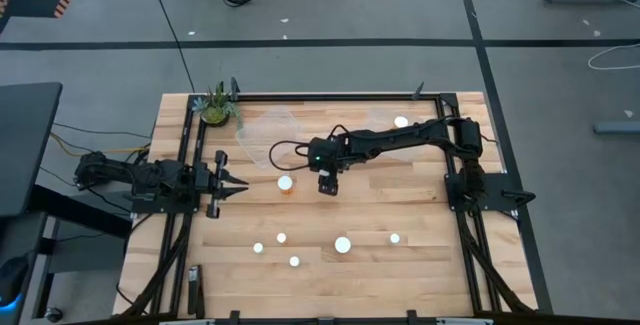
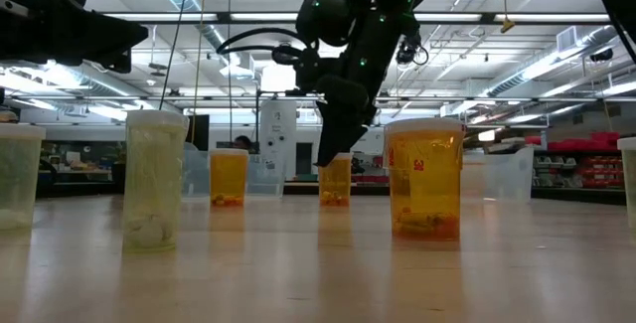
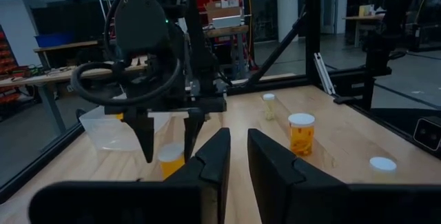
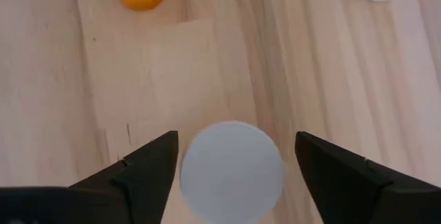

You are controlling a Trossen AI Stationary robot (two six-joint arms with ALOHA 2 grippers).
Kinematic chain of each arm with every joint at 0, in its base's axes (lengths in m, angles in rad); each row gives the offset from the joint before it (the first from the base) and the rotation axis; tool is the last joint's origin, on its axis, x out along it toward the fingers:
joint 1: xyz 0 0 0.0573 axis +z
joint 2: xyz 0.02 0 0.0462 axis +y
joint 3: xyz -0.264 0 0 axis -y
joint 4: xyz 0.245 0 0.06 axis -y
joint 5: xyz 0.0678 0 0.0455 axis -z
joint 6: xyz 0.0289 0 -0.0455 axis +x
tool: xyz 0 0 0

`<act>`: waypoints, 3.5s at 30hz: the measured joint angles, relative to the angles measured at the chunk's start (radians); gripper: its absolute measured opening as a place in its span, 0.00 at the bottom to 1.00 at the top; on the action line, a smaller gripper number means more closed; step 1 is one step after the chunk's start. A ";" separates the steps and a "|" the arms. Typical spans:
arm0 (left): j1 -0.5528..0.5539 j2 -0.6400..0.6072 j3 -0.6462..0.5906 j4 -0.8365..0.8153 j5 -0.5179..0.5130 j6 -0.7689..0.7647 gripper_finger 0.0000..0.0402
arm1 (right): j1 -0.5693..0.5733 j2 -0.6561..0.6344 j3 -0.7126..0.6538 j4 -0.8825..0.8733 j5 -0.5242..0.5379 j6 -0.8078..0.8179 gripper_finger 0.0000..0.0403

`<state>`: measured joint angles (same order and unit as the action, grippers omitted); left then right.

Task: Pick and place medicine bottles into bin by pill shape (circle, oval)
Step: Put the big orange pill bottle into the right transparent bin

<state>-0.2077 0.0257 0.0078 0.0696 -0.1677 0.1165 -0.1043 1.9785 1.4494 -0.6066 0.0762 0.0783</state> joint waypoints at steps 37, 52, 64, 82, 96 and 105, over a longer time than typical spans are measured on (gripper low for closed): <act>0.000 0.000 0.000 0.001 0.000 0.000 0.15 | -0.018 -0.178 0.002 -0.152 0.037 0.061 0.57; 0.000 0.000 0.000 0.000 0.000 0.000 0.13 | -0.032 -0.340 0.002 -0.199 0.047 0.115 0.57; 0.000 0.000 0.000 0.000 0.000 0.000 0.13 | -0.047 -0.435 0.002 -0.323 0.116 0.172 0.57; 0.000 0.000 0.000 0.000 0.000 0.000 0.15 | -0.138 -0.452 0.002 -0.513 0.144 0.226 0.57; 0.000 0.000 0.000 0.000 0.000 0.000 0.15 | -0.186 -0.452 0.002 -0.554 0.146 0.233 0.57; 0.000 0.000 0.000 0.001 0.000 0.000 0.13 | -0.244 -0.452 0.002 -0.630 0.161 0.264 0.57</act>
<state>-0.2078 0.0261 0.0075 0.0704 -0.1677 0.1165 -0.3480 1.5265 1.4509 -1.2369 0.2370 0.3419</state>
